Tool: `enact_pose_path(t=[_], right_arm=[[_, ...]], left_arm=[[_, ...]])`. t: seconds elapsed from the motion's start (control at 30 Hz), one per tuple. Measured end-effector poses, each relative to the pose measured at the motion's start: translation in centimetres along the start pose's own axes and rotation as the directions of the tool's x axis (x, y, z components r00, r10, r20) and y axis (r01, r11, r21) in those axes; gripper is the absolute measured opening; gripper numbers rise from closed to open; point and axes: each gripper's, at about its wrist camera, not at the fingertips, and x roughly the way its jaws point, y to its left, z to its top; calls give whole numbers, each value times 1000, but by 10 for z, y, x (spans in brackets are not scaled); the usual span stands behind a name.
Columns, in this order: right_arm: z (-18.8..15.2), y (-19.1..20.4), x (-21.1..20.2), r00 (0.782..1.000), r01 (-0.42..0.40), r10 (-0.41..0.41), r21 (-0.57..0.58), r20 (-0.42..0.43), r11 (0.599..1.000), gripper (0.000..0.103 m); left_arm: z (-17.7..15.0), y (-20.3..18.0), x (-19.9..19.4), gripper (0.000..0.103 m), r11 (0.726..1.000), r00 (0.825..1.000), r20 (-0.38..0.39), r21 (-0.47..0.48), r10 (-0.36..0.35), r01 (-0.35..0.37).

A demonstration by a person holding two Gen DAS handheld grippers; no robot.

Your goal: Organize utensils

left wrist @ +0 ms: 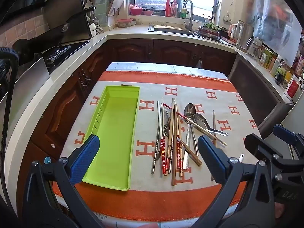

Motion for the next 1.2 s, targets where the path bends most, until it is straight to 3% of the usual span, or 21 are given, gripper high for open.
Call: enact_pose_path(t=[1.2], right_arm=[[-6,6,26,999,-25,26,18,-32,1000,102]], left_arm=[[0,-3,14,101,1000,999,-50,5,19,-18]])
